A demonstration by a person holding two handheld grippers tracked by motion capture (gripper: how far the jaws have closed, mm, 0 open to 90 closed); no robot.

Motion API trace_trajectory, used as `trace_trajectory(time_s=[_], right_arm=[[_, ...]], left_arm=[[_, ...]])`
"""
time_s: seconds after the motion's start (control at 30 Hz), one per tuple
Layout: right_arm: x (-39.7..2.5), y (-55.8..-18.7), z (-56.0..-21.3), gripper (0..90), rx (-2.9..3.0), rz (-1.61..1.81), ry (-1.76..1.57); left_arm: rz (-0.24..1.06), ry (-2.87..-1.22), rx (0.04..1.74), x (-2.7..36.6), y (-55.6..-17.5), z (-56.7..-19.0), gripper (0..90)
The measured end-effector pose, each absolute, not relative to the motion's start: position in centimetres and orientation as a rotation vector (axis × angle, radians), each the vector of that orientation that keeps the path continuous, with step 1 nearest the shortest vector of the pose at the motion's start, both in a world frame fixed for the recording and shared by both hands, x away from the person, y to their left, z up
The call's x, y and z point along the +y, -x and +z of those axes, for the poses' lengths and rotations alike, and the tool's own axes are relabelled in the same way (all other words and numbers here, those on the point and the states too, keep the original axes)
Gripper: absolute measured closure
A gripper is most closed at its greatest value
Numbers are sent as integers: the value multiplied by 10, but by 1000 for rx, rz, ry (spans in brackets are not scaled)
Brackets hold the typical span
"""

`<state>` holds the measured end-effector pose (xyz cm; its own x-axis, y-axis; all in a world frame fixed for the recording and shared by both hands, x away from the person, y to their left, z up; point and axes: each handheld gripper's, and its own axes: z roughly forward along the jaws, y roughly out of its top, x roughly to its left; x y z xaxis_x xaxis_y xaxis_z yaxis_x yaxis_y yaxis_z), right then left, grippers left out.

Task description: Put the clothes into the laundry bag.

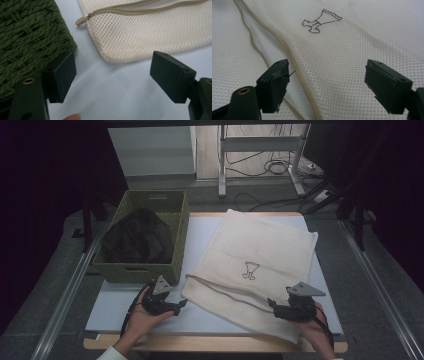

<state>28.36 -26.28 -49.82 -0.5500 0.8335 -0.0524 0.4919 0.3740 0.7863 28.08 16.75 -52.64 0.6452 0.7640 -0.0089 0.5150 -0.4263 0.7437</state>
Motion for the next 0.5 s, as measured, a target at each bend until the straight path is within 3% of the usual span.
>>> trace_trajectory(time_s=[0.5], right_arm=[[-235,-302,-478,364,2292,1036,-1078]], left_arm=[[452,-2132,1020,173,-279,-528,233]])
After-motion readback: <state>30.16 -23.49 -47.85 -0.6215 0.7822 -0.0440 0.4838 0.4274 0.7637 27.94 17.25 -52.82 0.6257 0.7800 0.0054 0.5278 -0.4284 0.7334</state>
